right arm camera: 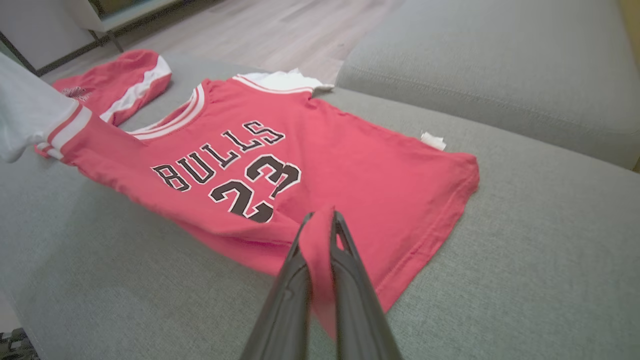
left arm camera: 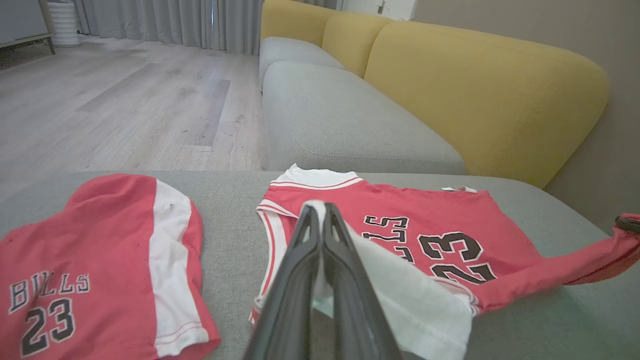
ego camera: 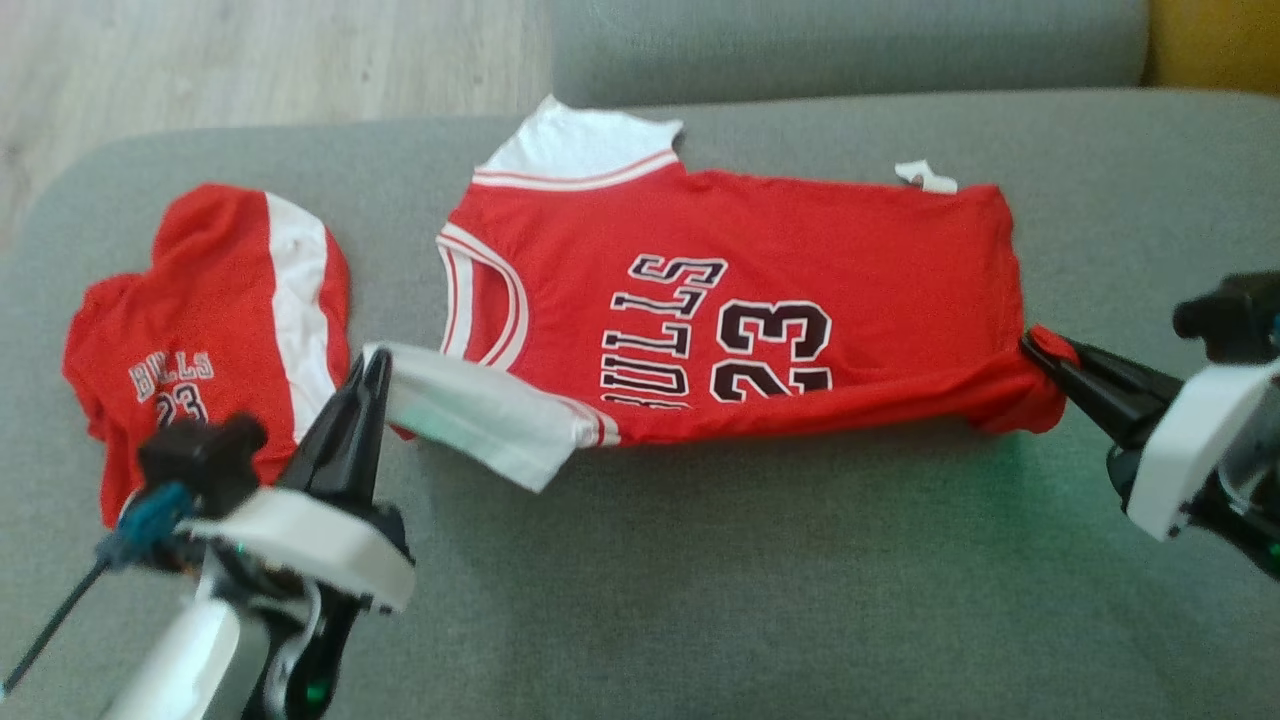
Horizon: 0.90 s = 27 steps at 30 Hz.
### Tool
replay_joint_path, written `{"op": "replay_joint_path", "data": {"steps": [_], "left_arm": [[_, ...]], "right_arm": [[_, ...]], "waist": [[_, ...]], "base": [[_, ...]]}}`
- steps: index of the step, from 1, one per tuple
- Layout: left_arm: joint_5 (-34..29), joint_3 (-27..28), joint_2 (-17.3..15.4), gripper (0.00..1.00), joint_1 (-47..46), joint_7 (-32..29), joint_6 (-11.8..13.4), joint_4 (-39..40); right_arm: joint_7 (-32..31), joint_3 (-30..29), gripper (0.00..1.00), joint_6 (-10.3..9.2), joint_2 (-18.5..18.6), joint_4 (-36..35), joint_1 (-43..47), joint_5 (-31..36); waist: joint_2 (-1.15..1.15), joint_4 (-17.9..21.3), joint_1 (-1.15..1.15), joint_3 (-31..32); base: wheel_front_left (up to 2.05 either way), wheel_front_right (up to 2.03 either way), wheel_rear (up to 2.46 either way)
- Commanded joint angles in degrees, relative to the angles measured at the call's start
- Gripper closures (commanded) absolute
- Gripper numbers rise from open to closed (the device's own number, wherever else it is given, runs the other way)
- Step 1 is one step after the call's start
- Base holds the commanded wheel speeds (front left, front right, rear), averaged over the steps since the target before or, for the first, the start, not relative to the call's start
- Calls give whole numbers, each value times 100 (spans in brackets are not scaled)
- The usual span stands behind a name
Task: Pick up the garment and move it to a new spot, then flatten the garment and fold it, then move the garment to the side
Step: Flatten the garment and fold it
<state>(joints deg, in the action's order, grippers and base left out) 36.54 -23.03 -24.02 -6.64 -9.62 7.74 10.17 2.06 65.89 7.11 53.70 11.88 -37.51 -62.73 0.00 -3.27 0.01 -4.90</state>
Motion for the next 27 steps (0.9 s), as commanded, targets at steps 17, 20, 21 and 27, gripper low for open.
{"op": "replay_joint_path", "data": {"steps": [17, 20, 21, 27], "left_arm": [[-553, -183, -164, 100, -2111, -67, -607, -2019], [-621, -251, -122, 100, -2394, -30, -704, -2395], [-640, -280, -105, 100, -2479, -22, -741, -2520], [-814, -458, -9, 100, -2939, 57, -882, -3206]], "right_arm": [[-1121, -339, 100, 37, -258, 516, -213, 112], [-1190, -378, 100, 37, -306, 535, -273, 156], [-1206, -389, 100, 37, -328, 548, -294, 174], [-1262, -427, 100, 37, -502, 657, -441, 286]], "waist": [[0, 264, -1, -602], [0, 296, -1, -682], [0, 305, -1, -710], [0, 353, -1, -902]], "base": [[0, 0, 0], [0, 0, 0], [0, 0, 0], [0, 0, 0]]}}
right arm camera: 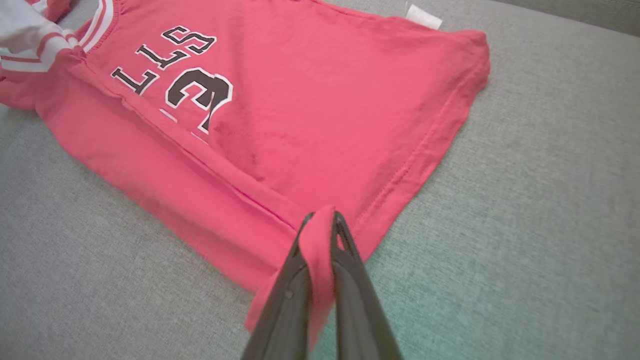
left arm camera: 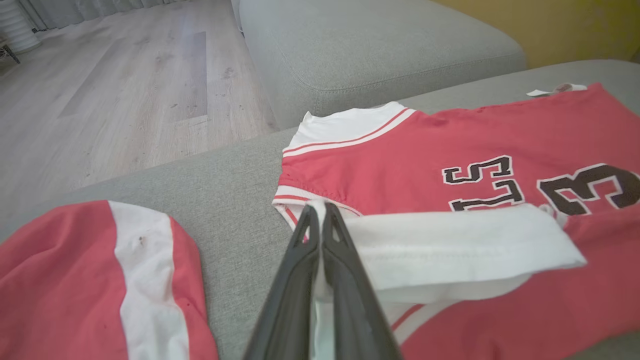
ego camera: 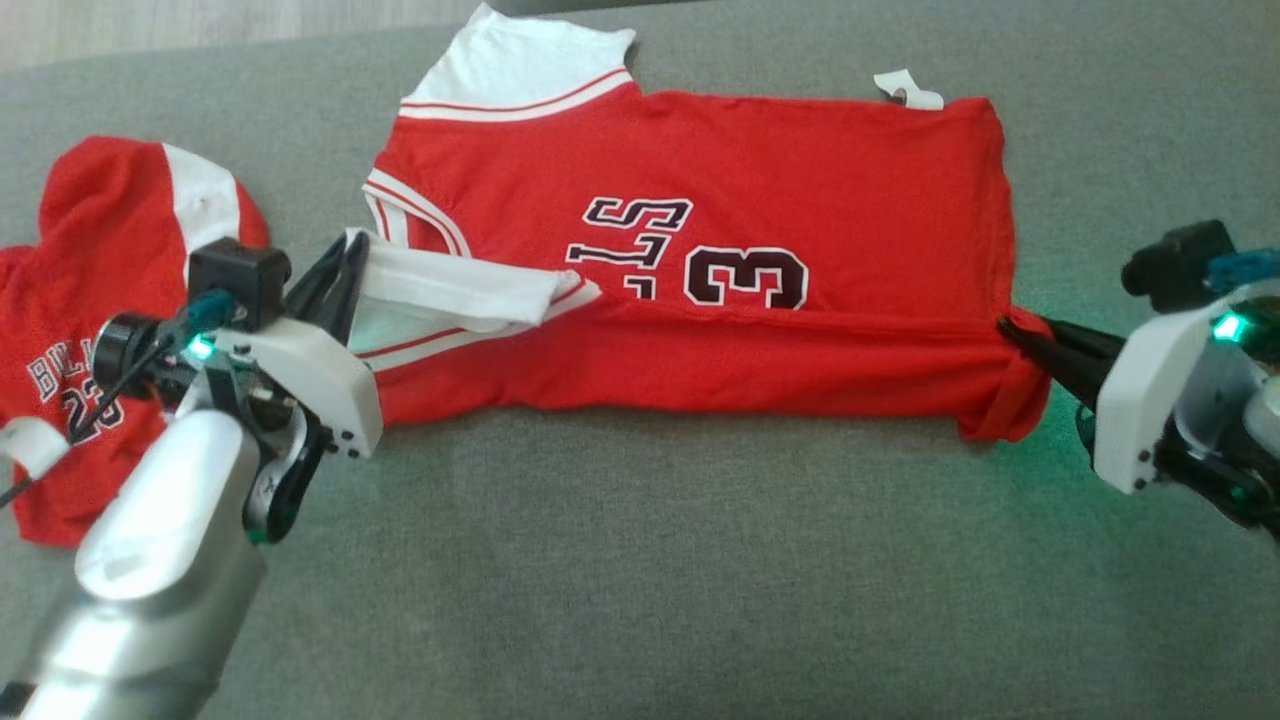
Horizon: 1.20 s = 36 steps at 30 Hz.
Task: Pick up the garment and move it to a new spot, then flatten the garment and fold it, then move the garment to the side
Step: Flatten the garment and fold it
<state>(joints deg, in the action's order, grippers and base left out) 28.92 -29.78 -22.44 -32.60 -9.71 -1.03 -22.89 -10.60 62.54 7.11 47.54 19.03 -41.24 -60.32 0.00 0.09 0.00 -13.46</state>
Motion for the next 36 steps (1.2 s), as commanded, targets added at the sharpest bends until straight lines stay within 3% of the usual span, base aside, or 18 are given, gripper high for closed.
{"op": "replay_joint_path", "data": {"steps": [1, 3, 4, 5, 10, 14, 16, 17, 20, 26, 31, 36], "left_arm": [[-86, 189, -151, 100, -415, 86, -20, -10], [-130, 139, -96, 100, -548, 136, -50, -239], [-143, 123, -62, 69, -610, 170, -58, -344], [-151, 118, -20, 0, -667, 217, -54, -441], [-77, 279, 226, 0, -875, 749, 75, -720], [240, 713, 544, 0, -776, 1685, 267, -526], [334, 852, 619, 0, -605, 2014, 336, -356], [334, 852, 619, 0, -605, 2014, 336, -356], [414, 1033, 703, 0, -238, 2303, 441, 39], [239, 1212, 919, 0, 806, 2459, 717, 948], [-66, 1230, 1213, 0, 1670, 2468, 857, 1343], [-233, 1137, 1400, 0, 2149, 2469, 830, 1071]], "right_arm": [[4, -94, 100, 37, 77, -34, -94, 65], [55, -110, 100, 37, 3, 38, -156, 122], [111, -117, 52, 37, -35, 73, -185, 165], [157, -128, 0, 37, -73, 115, -200, 178], [625, -350, 0, 37, -236, 329, -256, 232], [1994, -1248, 0, 37, -613, 602, -209, 308], [2380, -1702, 0, 37, -820, 675, -136, 471], [2380, -1702, 0, 37, -820, 675, -136, 471], [2541, -2562, 0, 37, -1214, 642, 102, 857], [2557, -4280, 0, 37, -2261, 24, 1266, 2376], [2515, -5085, 0, 37, -3212, -310, 2391, 3418], [2361, -5582, 0, 37, -3911, -595, 3126, 4065]], "waist": [[0, 24, 0, -72], [0, 34, 0, -108], [0, 39, 0, -123], [0, 43, 0, -132], [0, 35, 0, -96], [0, -11, 0, 113], [0, -23, 0, 237], [0, -23, 0, 237], [0, -28, 0, 417], [0, -68, 0, 709], [0, -130, 0, 820], [0, -163, 0, 839]], "base": [[0, 0, 0], [0, 0, 0], [0, 0, 0], [0, 0, 0], [0, 0, 0], [0, 0, 0], [0, 0, 0], [0, 0, 0], [0, 0, 0], [0, 0, 0], [0, 0, 0], [0, 0, 0]]}}
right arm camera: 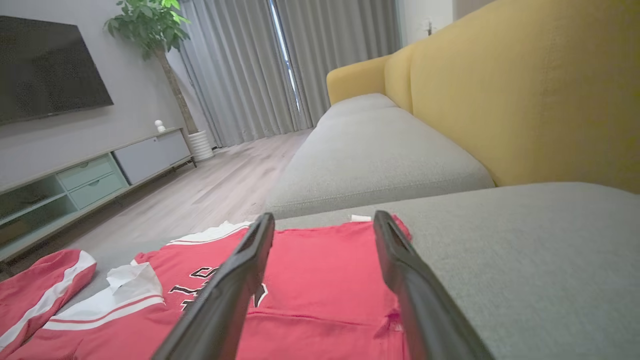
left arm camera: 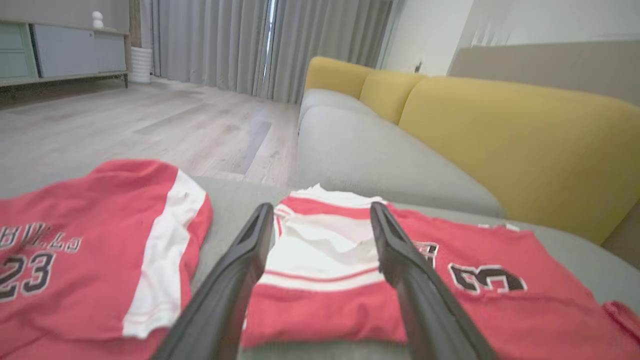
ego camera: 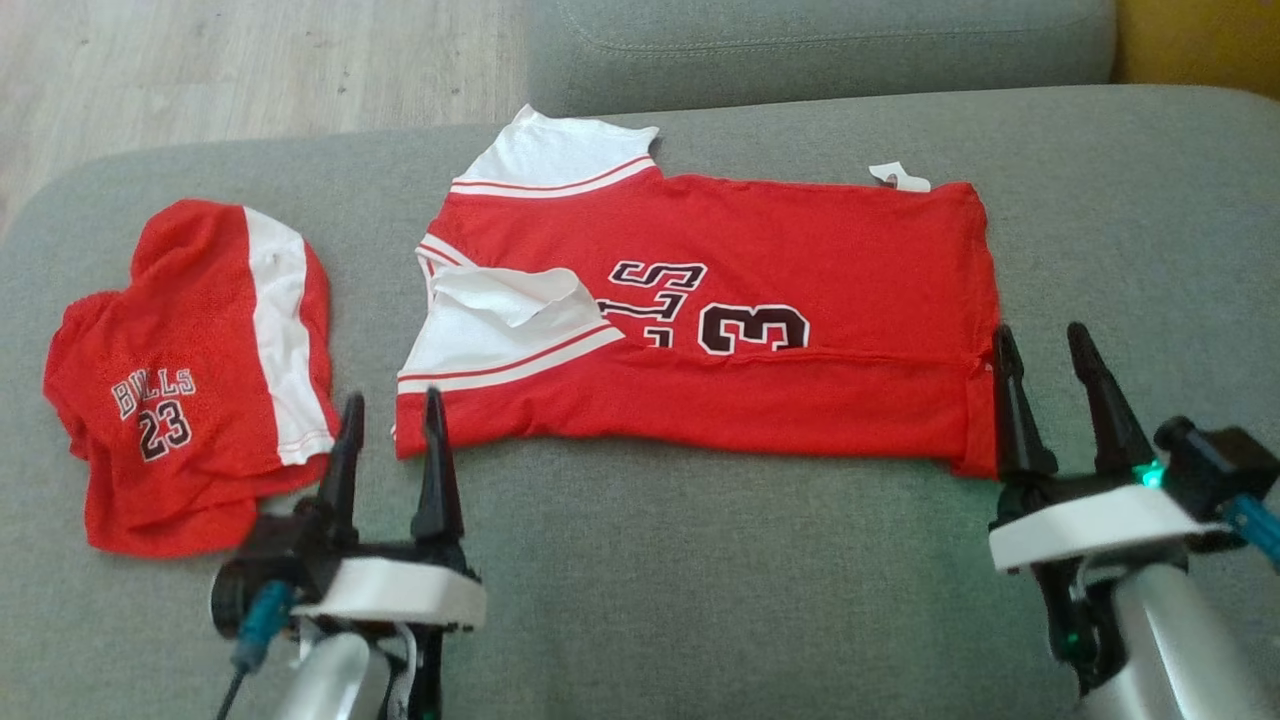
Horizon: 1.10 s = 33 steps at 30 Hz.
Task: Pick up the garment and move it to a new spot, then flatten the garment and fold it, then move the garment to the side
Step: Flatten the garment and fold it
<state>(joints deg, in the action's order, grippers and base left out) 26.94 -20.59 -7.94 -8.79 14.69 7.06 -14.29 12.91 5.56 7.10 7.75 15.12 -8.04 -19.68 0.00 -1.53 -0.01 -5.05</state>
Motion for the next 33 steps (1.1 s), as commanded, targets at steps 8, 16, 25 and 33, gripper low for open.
{"op": "replay_joint_path", "data": {"steps": [8, 16, 25, 33], "left_arm": [[-61, 222, -79, 0, -615, -226, 85, -670], [-57, 259, -223, 0, -1211, -959, 312, -1856], [-130, 126, -373, 0, -1523, -1543, 393, -2736], [-150, 19, -385, 100, -1616, -1454, 262, -2753]], "right_arm": [[-315, -71, 0, 39, -244, -687, -44, 412], [-513, 1, 0, 39, -280, -947, -114, 526], [-547, 92, 0, 39, -308, -1032, -160, 561], [-703, 23, 0, 39, -332, -924, -148, 654]], "waist": [[0, 135, 1, -170], [0, 430, 1, -444], [0, 607, 1, -596], [0, 604, 1, -618]], "base": [[0, 0, 0], [0, 0, 0], [0, 0, 0], [0, 0, 0]]}}
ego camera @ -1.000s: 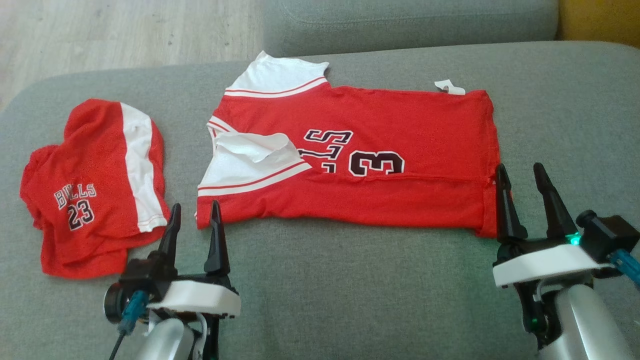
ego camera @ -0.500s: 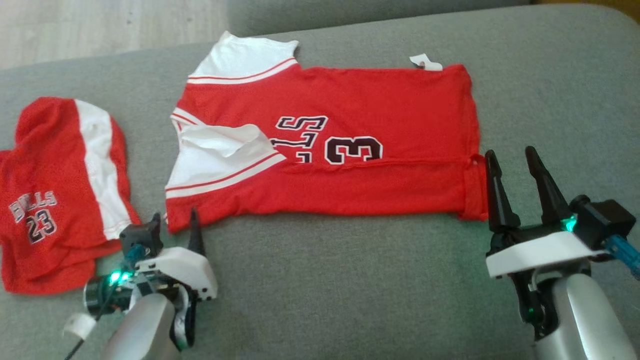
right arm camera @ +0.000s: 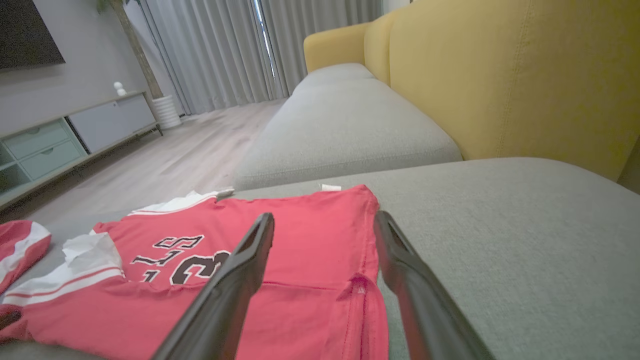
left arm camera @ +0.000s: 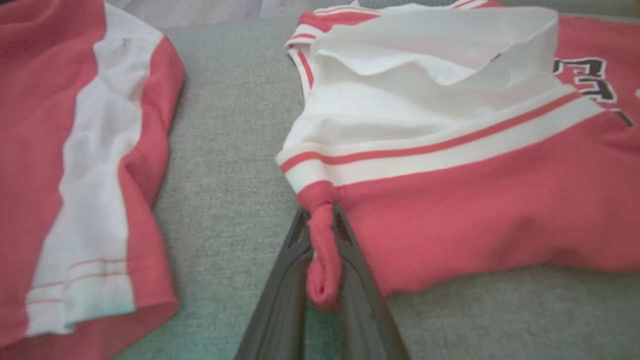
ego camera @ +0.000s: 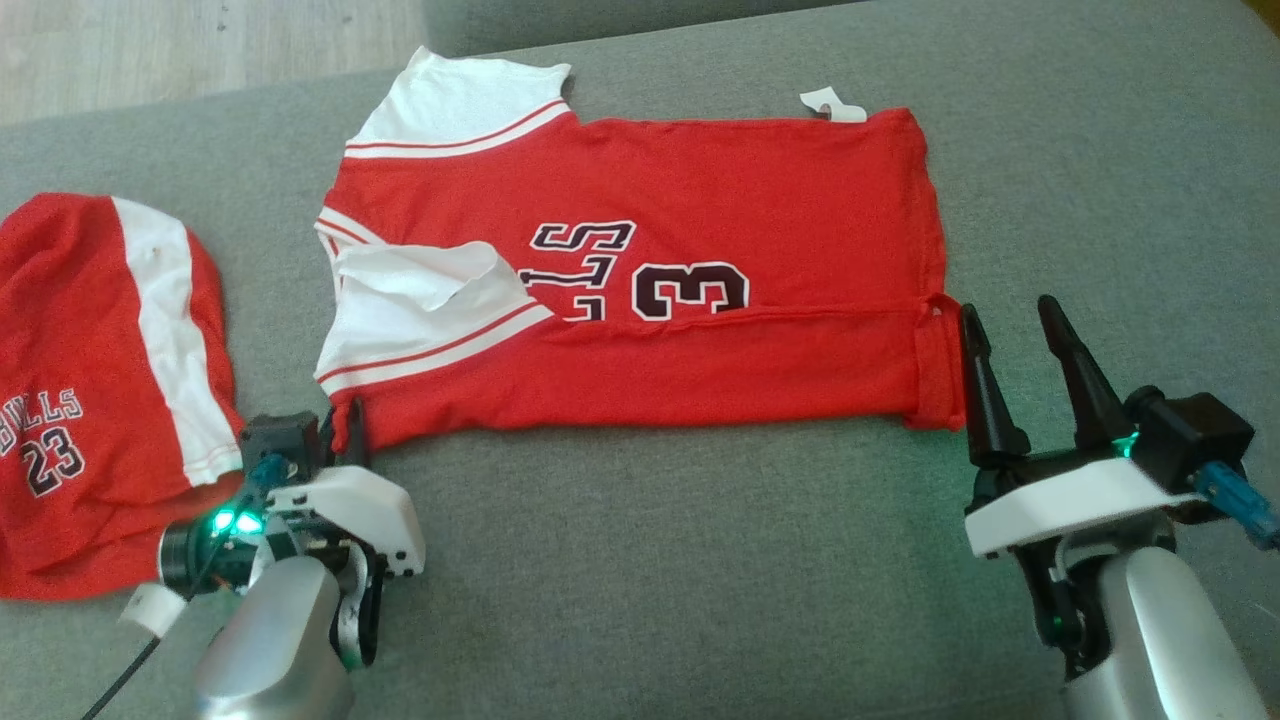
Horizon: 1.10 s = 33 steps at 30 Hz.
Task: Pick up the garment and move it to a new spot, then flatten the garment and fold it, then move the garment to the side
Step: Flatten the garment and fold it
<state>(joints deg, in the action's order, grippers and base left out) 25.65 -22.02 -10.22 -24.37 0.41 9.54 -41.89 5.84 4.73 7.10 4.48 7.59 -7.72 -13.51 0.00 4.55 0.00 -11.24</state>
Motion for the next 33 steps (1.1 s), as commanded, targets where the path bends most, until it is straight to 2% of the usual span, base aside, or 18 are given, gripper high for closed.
{"op": "replay_joint_path", "data": {"steps": [1, 7, 10, 16, 22, 31, 32, 33], "left_arm": [[-16, 178, -155, 100, -79, 85, 5, 68], [-36, 251, -118, 100, -184, 946, -67, 682], [-77, 232, -103, 100, -192, 1140, -79, 968], [-163, 92, -81, 100, -107, 1212, -86, 1346], [-192, 9, -101, 100, -10, 1162, -39, 1491], [-154, -11, -120, 100, 27, 1150, 13, 1599], [-147, -8, -124, 100, 31, 1154, 17, 1602], [-133, -4, -136, 100, 43, 1151, 29, 1590]], "right_arm": [[-37, 57, 0, 39, -15, -140, -184, 71], [-528, -362, 0, 39, -118, 224, -212, 396], [-821, -602, 0, 39, -150, 423, -254, 534], [-1263, -775, 0, 39, -158, 951, -391, 356], [-1534, -503, 0, 39, -159, 1414, -518, -55], [-1704, -234, 2, 39, -159, 2066, -741, -189], [-1703, -214, 53, 39, -159, 2122, -771, -207], [-1661, -184, 100, 39, -159, 2204, -829, -207]], "waist": [[0, -15, 0, 1], [0, -116, 0, 43], [0, -173, 0, 58], [0, -266, 0, 71], [0, -319, 0, 39], [0, -378, 0, -45], [0, -384, 0, -49], [0, -392, 0, -48]], "base": [[0, 0, 0], [0, 0, 0], [0, 0, 0], [0, 0, 0], [0, 0, 0], [0, 0, 0], [0, 0, 0], [0, 0, 0]]}}
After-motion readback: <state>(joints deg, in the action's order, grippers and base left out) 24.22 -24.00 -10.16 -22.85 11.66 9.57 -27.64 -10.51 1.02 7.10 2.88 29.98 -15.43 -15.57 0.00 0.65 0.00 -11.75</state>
